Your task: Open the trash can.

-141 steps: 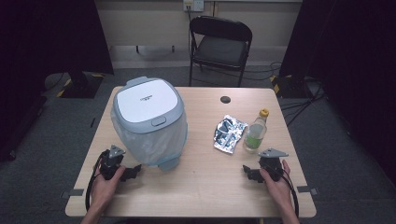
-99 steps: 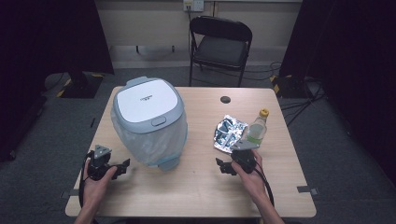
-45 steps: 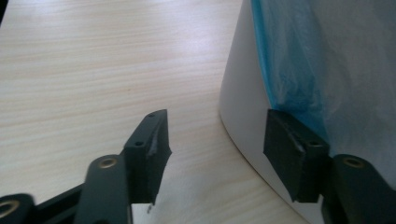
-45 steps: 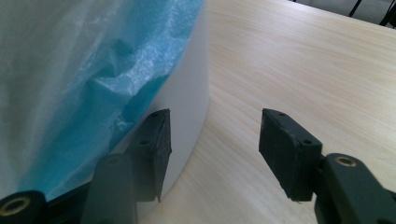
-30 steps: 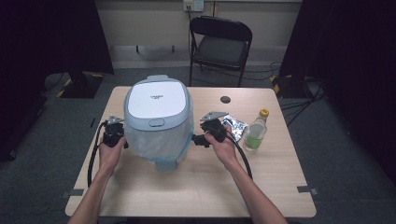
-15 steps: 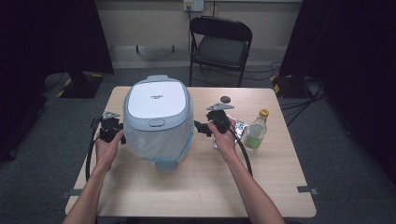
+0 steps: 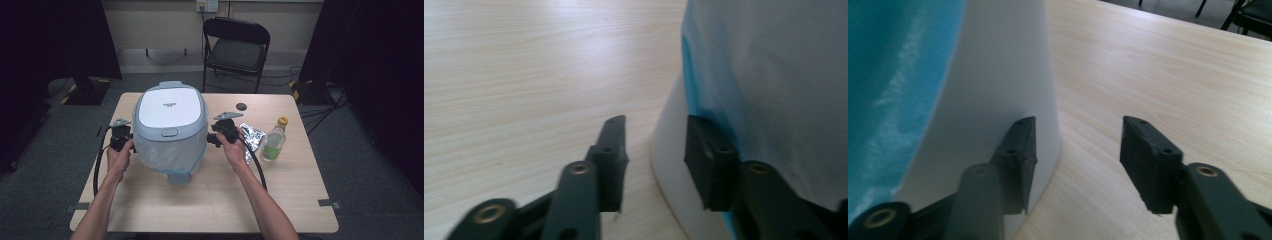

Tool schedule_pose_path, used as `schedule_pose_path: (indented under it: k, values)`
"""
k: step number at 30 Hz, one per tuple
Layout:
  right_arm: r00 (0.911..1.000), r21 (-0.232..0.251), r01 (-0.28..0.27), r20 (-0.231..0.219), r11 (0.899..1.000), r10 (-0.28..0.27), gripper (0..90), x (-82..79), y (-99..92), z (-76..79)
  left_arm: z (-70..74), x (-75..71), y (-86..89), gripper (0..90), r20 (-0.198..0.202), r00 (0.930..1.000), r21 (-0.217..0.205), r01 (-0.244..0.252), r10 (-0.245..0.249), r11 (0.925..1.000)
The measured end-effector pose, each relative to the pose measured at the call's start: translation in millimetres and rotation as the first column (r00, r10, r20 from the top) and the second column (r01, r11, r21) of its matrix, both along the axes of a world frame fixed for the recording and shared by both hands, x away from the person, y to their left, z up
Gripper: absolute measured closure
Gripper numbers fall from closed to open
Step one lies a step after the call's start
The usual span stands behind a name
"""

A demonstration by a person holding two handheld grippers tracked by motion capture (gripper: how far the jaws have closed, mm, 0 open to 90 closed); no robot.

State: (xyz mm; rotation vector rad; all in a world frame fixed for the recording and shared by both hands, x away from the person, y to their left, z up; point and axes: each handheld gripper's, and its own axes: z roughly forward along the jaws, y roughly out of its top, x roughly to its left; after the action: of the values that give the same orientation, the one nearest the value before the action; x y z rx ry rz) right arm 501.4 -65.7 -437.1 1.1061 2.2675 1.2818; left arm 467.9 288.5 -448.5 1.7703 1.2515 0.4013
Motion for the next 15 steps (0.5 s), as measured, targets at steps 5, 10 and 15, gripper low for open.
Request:
schedule_pose_path:
  k: [5, 10, 15]
  values:
    - [0.9997, -0.022, -0.024, 0.004, 0.999, 0.024, 56.7, -5.8, -3.6, 2.6, 2.1, -3.6, -6.4, 68.7, 0.0, 0.9996, 0.018, 0.027, -0.027, 0.9995]
    - [0.9986, -0.009, -0.052, 0.0, 0.999, 0.052, 58.4, -16.7, -13.6, 2.3, 6.7, -12.3, -15.0, 74.1, 0.002, 0.9982, 0.072, 0.06, -0.06, 0.9956]
    - [0.998, -0.006, -0.064, -0.002, 0.998, 0.064, 59.2, -24.2, -18.9, 2.6, 6.3, -26.1, -19.9, 74.7, 0.006, 0.9974, 0.07, 0.071, -0.072, 0.995]
